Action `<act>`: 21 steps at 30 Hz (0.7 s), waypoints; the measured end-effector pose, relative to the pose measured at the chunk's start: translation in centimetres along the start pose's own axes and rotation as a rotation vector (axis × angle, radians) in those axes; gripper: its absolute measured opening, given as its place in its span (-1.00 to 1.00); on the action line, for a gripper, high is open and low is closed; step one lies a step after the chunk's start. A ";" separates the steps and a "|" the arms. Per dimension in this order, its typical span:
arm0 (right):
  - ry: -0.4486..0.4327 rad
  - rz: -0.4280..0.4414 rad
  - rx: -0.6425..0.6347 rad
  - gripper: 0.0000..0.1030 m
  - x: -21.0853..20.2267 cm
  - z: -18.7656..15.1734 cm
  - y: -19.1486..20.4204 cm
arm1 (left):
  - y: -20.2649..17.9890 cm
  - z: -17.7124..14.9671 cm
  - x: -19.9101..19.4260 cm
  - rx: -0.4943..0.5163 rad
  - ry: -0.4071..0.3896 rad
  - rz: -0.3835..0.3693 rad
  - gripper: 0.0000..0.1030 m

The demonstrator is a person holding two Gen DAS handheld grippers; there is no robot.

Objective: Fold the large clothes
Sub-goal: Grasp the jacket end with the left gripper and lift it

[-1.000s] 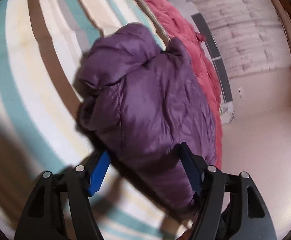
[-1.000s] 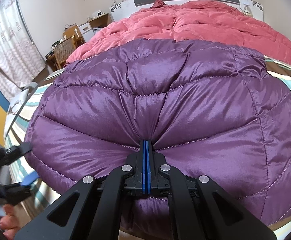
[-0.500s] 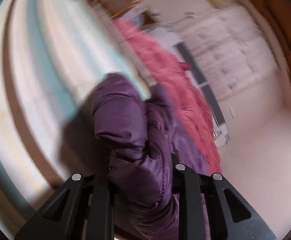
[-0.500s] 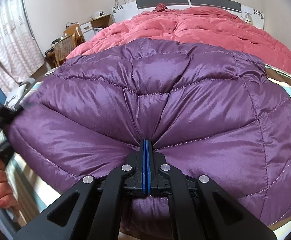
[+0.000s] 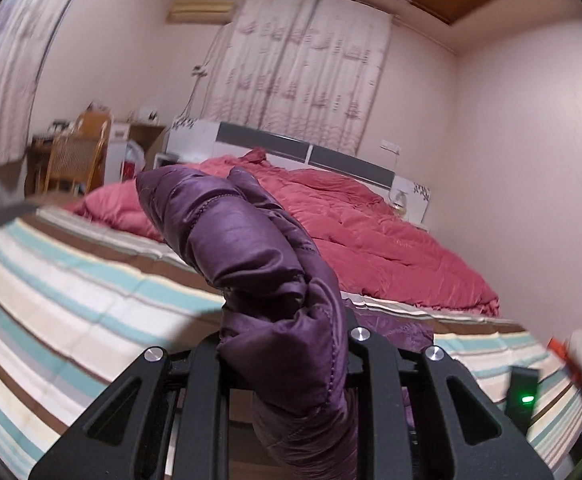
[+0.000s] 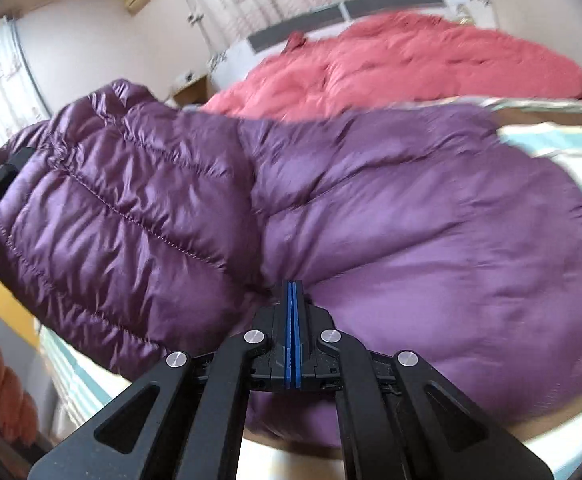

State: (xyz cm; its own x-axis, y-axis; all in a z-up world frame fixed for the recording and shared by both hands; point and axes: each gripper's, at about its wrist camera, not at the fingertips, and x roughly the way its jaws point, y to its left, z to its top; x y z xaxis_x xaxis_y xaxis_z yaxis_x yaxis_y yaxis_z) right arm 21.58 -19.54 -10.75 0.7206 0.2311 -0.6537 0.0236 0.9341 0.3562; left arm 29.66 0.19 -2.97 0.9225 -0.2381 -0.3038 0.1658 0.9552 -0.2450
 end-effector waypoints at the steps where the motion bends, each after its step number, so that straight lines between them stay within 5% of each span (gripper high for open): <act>1: -0.013 -0.028 -0.001 -0.99 -0.7 -0.1 -0.4 | -0.7 0.3 -0.1 0.027 -0.002 0.002 -0.63; 12: -0.096 -0.217 0.206 -0.99 -7.1 -0.2 -9.3 | -10.4 0.4 -2.4 0.372 -0.005 -0.063 -0.58; 21: -0.106 -0.361 0.278 -0.99 -9.6 -0.4 -15.8 | -16.2 -1.4 -1.2 0.477 0.081 -0.175 -0.55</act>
State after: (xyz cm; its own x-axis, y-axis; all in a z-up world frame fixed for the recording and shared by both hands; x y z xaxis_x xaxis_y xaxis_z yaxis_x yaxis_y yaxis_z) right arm 14.06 -36.45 -10.37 0.6986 -0.1381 -0.7020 0.4606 0.8377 0.2935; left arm 25.40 -15.21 0.01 0.8398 -0.3963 -0.3710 0.4733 0.8693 0.1429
